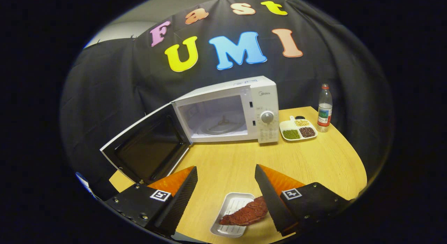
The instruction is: Open the microwave, put the food inside, and close the microwave door.
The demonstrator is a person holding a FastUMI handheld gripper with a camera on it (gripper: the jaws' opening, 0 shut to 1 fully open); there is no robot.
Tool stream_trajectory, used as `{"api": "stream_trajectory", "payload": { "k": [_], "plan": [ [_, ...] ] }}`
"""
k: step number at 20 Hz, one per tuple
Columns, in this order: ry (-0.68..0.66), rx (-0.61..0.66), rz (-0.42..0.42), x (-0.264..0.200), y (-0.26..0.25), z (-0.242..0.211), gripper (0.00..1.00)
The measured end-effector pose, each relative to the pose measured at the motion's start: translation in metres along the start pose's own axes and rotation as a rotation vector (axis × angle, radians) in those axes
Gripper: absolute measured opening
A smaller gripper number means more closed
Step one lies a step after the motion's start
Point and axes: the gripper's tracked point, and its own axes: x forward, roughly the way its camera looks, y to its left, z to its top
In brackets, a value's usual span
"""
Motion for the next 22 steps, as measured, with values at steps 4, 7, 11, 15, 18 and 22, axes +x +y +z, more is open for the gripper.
{"api": "stream_trajectory", "payload": {
  "k": [4, 7, 11, 15, 18, 22],
  "plan": [
    [0.079, 0.046, -0.044, 0.008, -0.032, -0.03, 1.0],
    [0.169, 0.092, -0.029, 0.018, -0.038, -0.057, 1.0],
    [0.256, 0.145, -0.017, 0.018, -0.038, -0.084, 0.86],
    [0.317, 0.21, -0.003, 0.016, -0.034, -0.104, 0.75],
    [0.368, 0.299, 0.028, 0.014, -0.026, -0.113, 0.68],
    [0.399, 0.392, 0.038, 0.015, -0.026, -0.119, 0.56]
  ]
}}
